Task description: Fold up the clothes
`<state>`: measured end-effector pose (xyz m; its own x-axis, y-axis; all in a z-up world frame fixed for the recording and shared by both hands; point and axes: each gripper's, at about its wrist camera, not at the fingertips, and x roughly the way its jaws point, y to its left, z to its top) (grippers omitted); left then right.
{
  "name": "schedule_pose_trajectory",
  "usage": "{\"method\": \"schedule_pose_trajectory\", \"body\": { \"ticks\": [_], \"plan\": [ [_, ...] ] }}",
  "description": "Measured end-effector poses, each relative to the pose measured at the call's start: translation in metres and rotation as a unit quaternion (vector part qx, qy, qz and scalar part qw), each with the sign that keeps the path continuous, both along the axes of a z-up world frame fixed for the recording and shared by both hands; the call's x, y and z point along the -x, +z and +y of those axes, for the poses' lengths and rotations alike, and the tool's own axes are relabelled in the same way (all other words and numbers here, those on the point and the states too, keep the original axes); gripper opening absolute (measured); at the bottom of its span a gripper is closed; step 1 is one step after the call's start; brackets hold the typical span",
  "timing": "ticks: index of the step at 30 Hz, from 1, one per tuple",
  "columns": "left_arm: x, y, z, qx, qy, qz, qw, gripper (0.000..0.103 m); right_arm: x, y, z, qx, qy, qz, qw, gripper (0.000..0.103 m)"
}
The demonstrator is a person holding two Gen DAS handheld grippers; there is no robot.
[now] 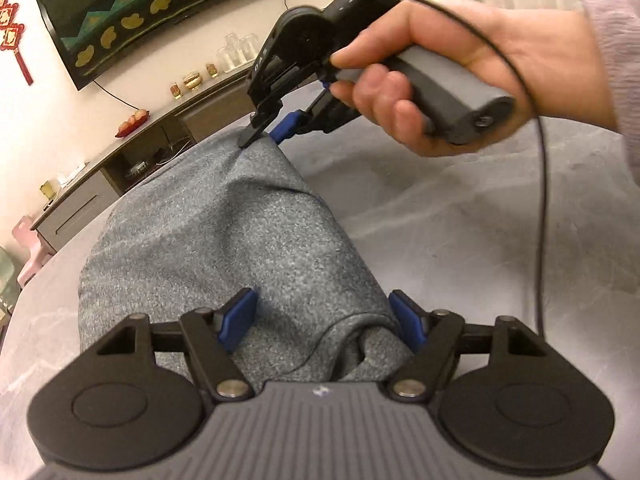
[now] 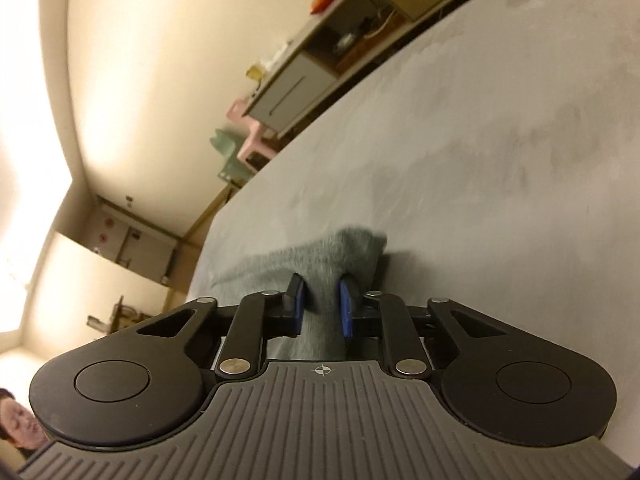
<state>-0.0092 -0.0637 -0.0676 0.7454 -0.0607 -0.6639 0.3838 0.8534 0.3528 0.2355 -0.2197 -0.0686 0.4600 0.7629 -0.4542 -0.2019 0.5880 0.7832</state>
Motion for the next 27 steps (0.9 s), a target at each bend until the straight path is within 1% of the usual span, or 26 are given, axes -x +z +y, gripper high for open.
{"method": "schedule_pose_trajectory", "body": {
  "ticks": [3, 5, 8, 9, 10, 11, 12, 13, 14, 16, 18, 19, 21, 22, 23, 24, 25, 26, 27],
  "plan": [
    [0.003, 0.001, 0.000, -0.008, -0.001, 0.000, 1.0000, 0.073, -0.005, -0.002, 0.003, 0.006, -0.019, -0.009, 1.000, 0.009],
    [0.005, 0.005, -0.002, -0.012, 0.002, 0.000, 0.9999, 0.073, -0.005, -0.001, 0.005, 0.014, -0.026, -0.019, 0.999, 0.008],
    [0.013, 0.006, -0.006, -0.012, 0.004, -0.009, 0.9999, 0.073, 0.004, 0.008, 0.006, 0.015, -0.039, -0.029, 0.999, 0.009],
    [0.016, 0.006, -0.006, -0.010, 0.005, -0.015, 0.9998, 0.071, 0.008, 0.012, 0.004, 0.013, -0.041, -0.031, 0.999, 0.016],
    [0.020, 0.007, -0.006, -0.008, 0.006, -0.020, 0.9997, 0.069, 0.011, 0.016, 0.003, 0.010, -0.043, -0.033, 0.999, 0.028],
    [0.022, 0.009, -0.005, -0.002, 0.008, -0.026, 0.9996, 0.059, 0.015, 0.019, -0.004, 0.005, -0.046, -0.030, 0.998, 0.035],
    [0.022, 0.014, -0.003, 0.007, 0.011, -0.032, 0.9994, 0.047, 0.019, 0.022, -0.011, 0.000, -0.048, -0.027, 0.998, 0.052],
    [0.022, 0.020, -0.001, 0.017, 0.014, -0.033, 0.9992, 0.042, 0.025, 0.024, -0.015, -0.008, -0.047, -0.024, 0.999, 0.061],
    [0.020, 0.026, 0.001, 0.028, 0.017, -0.030, 0.9990, 0.037, 0.031, 0.025, -0.018, -0.017, -0.043, -0.019, 0.999, 0.062],
    [0.017, 0.031, 0.003, 0.033, 0.011, -0.025, 0.9991, 0.035, 0.040, 0.021, -0.025, -0.015, -0.021, 0.004, 1.000, 0.068],
    [0.014, 0.034, 0.004, 0.033, 0.003, -0.023, 0.9992, 0.035, 0.050, 0.016, -0.023, 0.010, 0.009, 0.025, 1.000, 0.075],
    [0.015, 0.036, 0.006, 0.035, 0.003, -0.027, 0.9990, 0.034, 0.055, 0.013, -0.020, 0.031, 0.026, 0.035, 0.999, 0.076],
    [0.021, 0.039, 0.009, 0.043, 0.001, -0.037, 0.9984, 0.023, 0.065, 0.008, -0.013, 0.036, 0.051, 0.047, 0.997, 0.075],
    [0.025, 0.041, 0.011, 0.045, -0.004, -0.042, 0.9981, 0.021, 0.069, 0.005, -0.009, 0.038, 0.064, 0.053, 0.996, 0.069],
    [0.029, 0.043, 0.012, 0.046, -0.013, -0.044, 0.9979, 0.018, 0.071, 0.002, -0.004, 0.027, 0.072, 0.057, 0.995, 0.061],
    [0.033, 0.045, 0.013, 0.045, -0.026, -0.043, 0.9977, 0.016, 0.069, 0.000, 0.000, 0.013, 0.075, 0.063, 0.995, 0.040],
    [0.036, 0.045, 0.015, 0.042, -0.035, -0.041, 0.9976, 0.016, 0.066, -0.003, 0.004, -0.004, 0.073, 0.069, 0.995, 0.036],
    [0.040, 0.045, 0.017, 0.038, -0.040, -0.040, 0.9977, 0.015, 0.062, -0.006, 0.007, -0.020, 0.070, 0.076, 0.994, 0.035],
    [0.044, 0.044, 0.019, 0.033, -0.043, -0.039, 0.9977, 0.015, 0.055, -0.008, 0.009, -0.032, 0.059, 0.080, 0.994, 0.031]
  ]
}}
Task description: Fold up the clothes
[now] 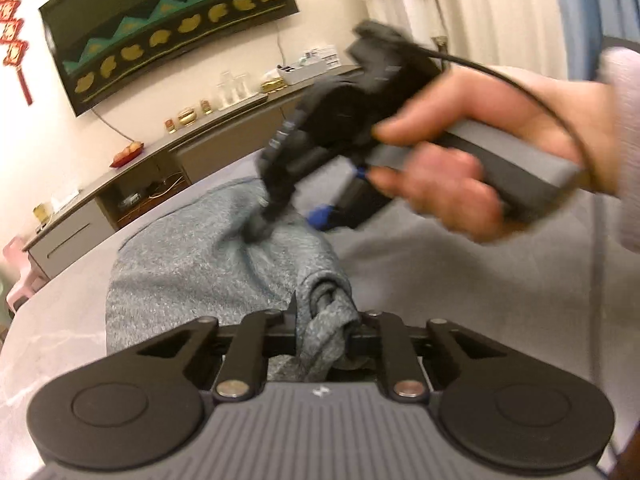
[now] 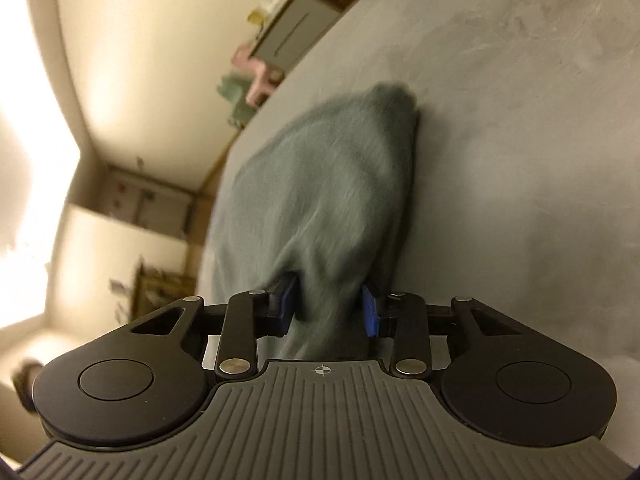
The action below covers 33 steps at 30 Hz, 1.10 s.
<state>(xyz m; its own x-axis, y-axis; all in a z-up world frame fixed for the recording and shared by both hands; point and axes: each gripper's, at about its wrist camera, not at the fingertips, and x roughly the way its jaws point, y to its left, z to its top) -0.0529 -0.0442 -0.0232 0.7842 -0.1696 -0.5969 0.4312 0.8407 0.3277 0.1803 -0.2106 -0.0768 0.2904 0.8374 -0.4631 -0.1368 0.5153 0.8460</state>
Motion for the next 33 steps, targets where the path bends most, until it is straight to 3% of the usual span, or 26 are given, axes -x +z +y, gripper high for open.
{"method": "schedule_pose_trajectory", "body": {
  "ticks": [3, 5, 7, 10, 13, 14, 15, 18, 20, 22, 26, 27, 30, 32, 33],
  "plan": [
    [0.012, -0.006, 0.005, -0.007, -0.008, 0.007, 0.9999, 0.015, -0.019, -0.003, -0.003, -0.030, -0.047, 0.001, 0.998, 0.027],
    [0.018, -0.008, 0.006, -0.009, -0.010, 0.010, 0.9999, 0.015, -0.030, -0.002, -0.004, -0.027, -0.064, -0.015, 0.997, 0.022],
    [0.022, -0.010, 0.006, -0.011, -0.013, 0.014, 0.9998, 0.015, -0.034, 0.001, -0.006, -0.016, -0.080, -0.034, 0.996, 0.009],
    [0.024, -0.007, 0.008, -0.005, -0.012, 0.019, 0.9997, 0.019, -0.041, 0.007, -0.014, -0.015, -0.104, -0.057, 0.993, 0.007],
    [0.025, 0.005, 0.013, 0.017, -0.011, 0.022, 0.9995, 0.041, -0.034, 0.019, -0.019, -0.003, -0.097, -0.065, 0.993, 0.009],
    [0.026, 0.015, 0.019, 0.036, -0.019, 0.021, 0.9990, 0.055, -0.026, 0.027, -0.021, 0.004, -0.096, -0.070, 0.993, 0.010],
    [0.028, 0.027, 0.027, 0.057, -0.023, 0.015, 0.9980, 0.066, -0.018, 0.034, -0.023, 0.013, -0.095, -0.075, 0.993, 0.016],
    [0.030, 0.058, 0.064, 0.118, -0.010, -0.011, 0.9929, 0.077, 0.018, 0.066, -0.020, 0.074, -0.067, -0.117, 0.988, 0.050],
    [0.023, 0.073, 0.092, 0.147, 0.023, -0.024, 0.9885, 0.085, 0.047, 0.086, -0.010, 0.117, -0.039, -0.147, 0.981, 0.052],
    [-0.001, 0.070, 0.124, 0.163, 0.103, -0.012, 0.9810, 0.085, 0.085, 0.095, 0.002, 0.150, 0.001, -0.186, 0.971, 0.052],
    [-0.048, 0.040, 0.173, 0.192, 0.235, 0.053, 0.9512, 0.065, 0.159, 0.089, 0.040, 0.167, 0.094, -0.249, 0.949, 0.048],
    [-0.052, 0.032, 0.174, 0.203, 0.244, 0.069, 0.9458, 0.064, 0.173, 0.086, 0.050, 0.174, 0.121, -0.258, 0.943, 0.044],
    [-0.055, 0.013, 0.157, 0.238, 0.234, 0.110, 0.9361, 0.062, 0.170, 0.068, 0.049, 0.249, 0.133, -0.253, 0.925, 0.028],
    [-0.053, 0.003, 0.138, 0.256, 0.214, 0.133, 0.9331, 0.059, 0.167, 0.056, 0.047, 0.298, 0.137, -0.248, 0.912, 0.044],
    [-0.047, 0.005, 0.115, 0.248, 0.176, 0.138, 0.9426, 0.059, 0.154, 0.057, 0.032, 0.318, 0.089, -0.241, 0.913, 0.045]
  ]
}}
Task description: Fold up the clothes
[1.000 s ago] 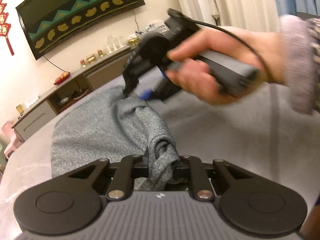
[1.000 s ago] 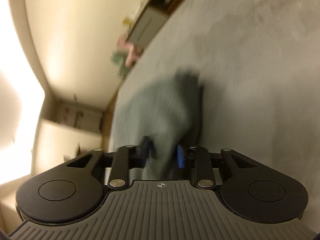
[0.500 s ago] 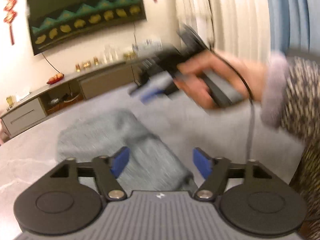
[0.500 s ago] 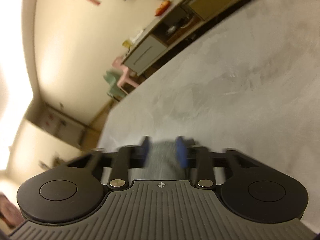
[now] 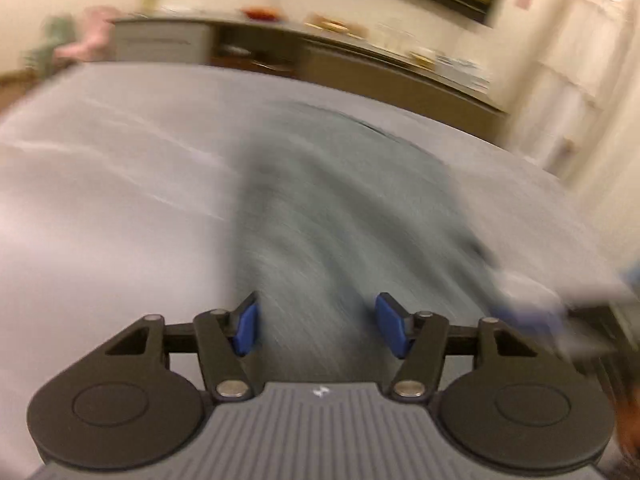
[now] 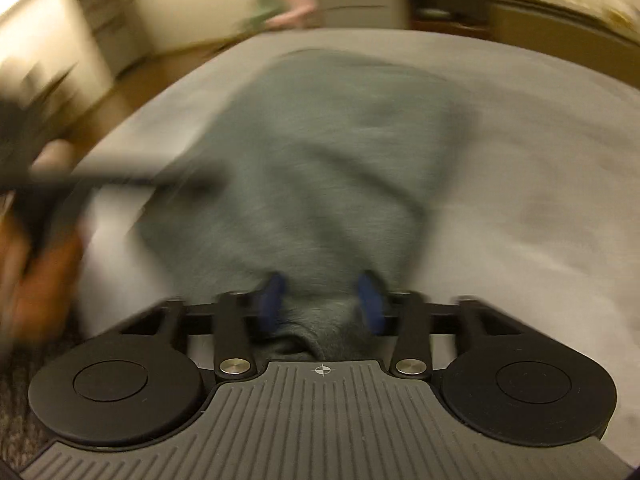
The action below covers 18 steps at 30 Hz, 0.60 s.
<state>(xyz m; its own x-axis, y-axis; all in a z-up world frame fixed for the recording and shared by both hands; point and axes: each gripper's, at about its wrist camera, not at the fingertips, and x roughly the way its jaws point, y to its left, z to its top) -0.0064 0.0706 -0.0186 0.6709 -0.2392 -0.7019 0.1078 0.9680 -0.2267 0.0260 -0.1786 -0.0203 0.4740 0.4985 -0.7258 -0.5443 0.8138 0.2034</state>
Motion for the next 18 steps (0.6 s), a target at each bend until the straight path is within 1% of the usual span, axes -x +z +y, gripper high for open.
{"method": "schedule_pose_trajectory", "body": {
  "ticks": [1, 2, 3, 4, 5, 6, 7, 8, 10, 11, 13, 14, 15, 17, 18],
  "plan": [
    [0.007, 0.003, -0.026, -0.013, -0.049, -0.008, 0.9987, 0.058, -0.012, 0.003, -0.017, 0.064, -0.091, -0.052, 0.992, 0.044],
    [0.013, 0.006, -0.046, -0.020, -0.086, -0.017, 0.9960, 0.052, -0.018, 0.007, -0.029, 0.133, -0.153, -0.110, 0.973, 0.043],
    [0.017, 0.011, -0.056, -0.019, -0.101, -0.025, 0.9944, 0.052, -0.023, 0.016, -0.048, 0.124, -0.181, -0.113, 0.969, 0.039],
    [0.019, 0.016, -0.062, -0.015, -0.107, -0.034, 0.9936, 0.052, -0.027, 0.024, -0.067, 0.109, -0.207, -0.113, 0.966, 0.039],
    [0.019, 0.022, -0.062, -0.008, -0.110, -0.042, 0.9930, 0.052, -0.026, 0.036, -0.088, 0.032, -0.216, -0.089, 0.972, 0.039],
    [0.017, 0.028, -0.056, 0.001, -0.105, -0.050, 0.9932, 0.055, -0.020, 0.045, -0.101, -0.030, -0.219, -0.075, 0.972, 0.045],
    [0.014, 0.032, -0.047, 0.011, -0.092, -0.055, 0.9942, 0.058, -0.014, 0.051, -0.107, -0.063, -0.211, -0.071, 0.973, 0.053],
    [0.011, 0.035, -0.037, 0.021, -0.076, -0.056, 0.9953, 0.062, -0.011, 0.048, -0.104, -0.079, -0.198, -0.062, 0.975, 0.054],
    [-0.002, 0.035, -0.013, 0.052, -0.034, -0.041, 0.9972, 0.064, -0.005, 0.043, -0.098, -0.112, -0.170, -0.043, 0.978, 0.054],
    [-0.010, 0.034, -0.001, 0.068, -0.012, -0.031, 0.9971, 0.066, -0.005, 0.036, -0.091, -0.128, -0.155, -0.022, 0.979, 0.054],
    [-0.018, 0.026, 0.020, 0.109, 0.029, -0.010, 0.9936, 0.066, -0.004, 0.029, -0.080, -0.149, -0.134, 0.008, 0.980, 0.054],
    [-0.022, 0.022, 0.028, 0.125, 0.049, -0.002, 0.9910, 0.070, -0.006, 0.028, -0.075, -0.157, -0.127, 0.013, 0.979, 0.055],
    [-0.023, 0.019, 0.035, 0.136, 0.066, 0.005, 0.9886, 0.072, -0.008, 0.027, -0.070, -0.165, -0.119, 0.018, 0.979, 0.058],
    [-0.030, 0.017, 0.045, 0.148, 0.081, 0.012, 0.9855, 0.072, -0.010, 0.024, -0.060, -0.179, -0.105, 0.027, 0.978, 0.063],
    [-0.034, 0.016, 0.048, 0.154, 0.085, 0.017, 0.9843, 0.072, -0.009, 0.027, -0.055, -0.169, -0.101, 0.019, 0.980, 0.069]
  ]
}}
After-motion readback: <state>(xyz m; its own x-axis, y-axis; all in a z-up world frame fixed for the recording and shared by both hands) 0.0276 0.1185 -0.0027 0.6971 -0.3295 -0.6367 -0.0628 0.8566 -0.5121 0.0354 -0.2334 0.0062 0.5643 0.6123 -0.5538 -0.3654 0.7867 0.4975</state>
